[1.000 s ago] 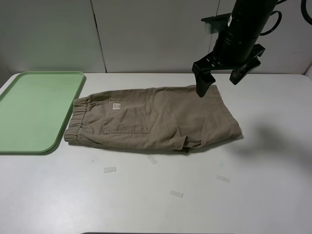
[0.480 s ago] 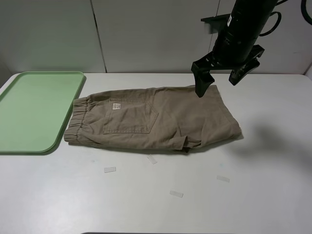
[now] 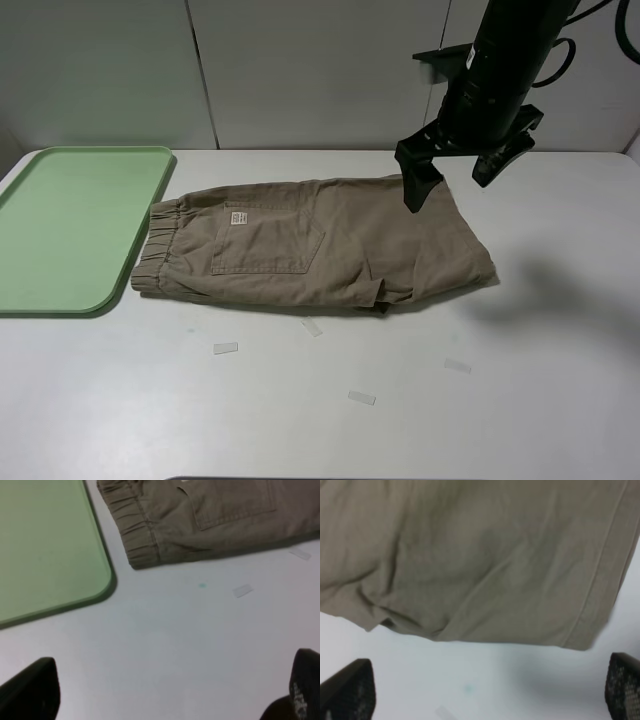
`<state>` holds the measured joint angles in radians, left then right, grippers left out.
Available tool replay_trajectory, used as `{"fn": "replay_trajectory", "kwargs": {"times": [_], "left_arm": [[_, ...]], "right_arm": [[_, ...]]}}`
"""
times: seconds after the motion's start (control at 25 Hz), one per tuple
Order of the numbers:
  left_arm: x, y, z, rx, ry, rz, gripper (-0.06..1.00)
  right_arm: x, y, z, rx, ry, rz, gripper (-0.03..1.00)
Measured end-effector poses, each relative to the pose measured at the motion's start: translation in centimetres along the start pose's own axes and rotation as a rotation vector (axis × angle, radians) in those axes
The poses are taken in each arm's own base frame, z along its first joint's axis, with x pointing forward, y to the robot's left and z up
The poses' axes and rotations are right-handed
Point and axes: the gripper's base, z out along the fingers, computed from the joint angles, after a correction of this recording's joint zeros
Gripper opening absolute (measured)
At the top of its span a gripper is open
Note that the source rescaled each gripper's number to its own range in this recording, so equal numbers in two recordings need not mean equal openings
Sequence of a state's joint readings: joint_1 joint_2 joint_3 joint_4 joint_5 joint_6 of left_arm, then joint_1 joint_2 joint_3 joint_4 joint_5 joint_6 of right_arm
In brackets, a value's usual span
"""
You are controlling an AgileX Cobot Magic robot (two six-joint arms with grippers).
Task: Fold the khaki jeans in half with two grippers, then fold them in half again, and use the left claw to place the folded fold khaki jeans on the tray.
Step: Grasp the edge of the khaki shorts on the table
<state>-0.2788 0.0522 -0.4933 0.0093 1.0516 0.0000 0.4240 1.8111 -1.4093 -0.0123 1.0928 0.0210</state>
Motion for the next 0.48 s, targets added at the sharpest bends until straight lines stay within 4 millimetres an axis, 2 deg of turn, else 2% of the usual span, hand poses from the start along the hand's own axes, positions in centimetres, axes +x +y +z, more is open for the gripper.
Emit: {"fn": "replay_trajectory", "kwargs": {"times": [0.28, 0.48], "left_arm": [[0.0, 0.0, 0.0, 0.002, 0.000, -0.001, 0.89], [0.0, 0.0, 0.0, 0.003, 0.000, -0.001, 0.89]], "right_arm": [[1.1, 0.0, 1.9, 0.000, 0.029, -0.001, 1.00], [1.2, 0.0, 2.2, 0.001, 0.019, -0.002, 1.00]]}}
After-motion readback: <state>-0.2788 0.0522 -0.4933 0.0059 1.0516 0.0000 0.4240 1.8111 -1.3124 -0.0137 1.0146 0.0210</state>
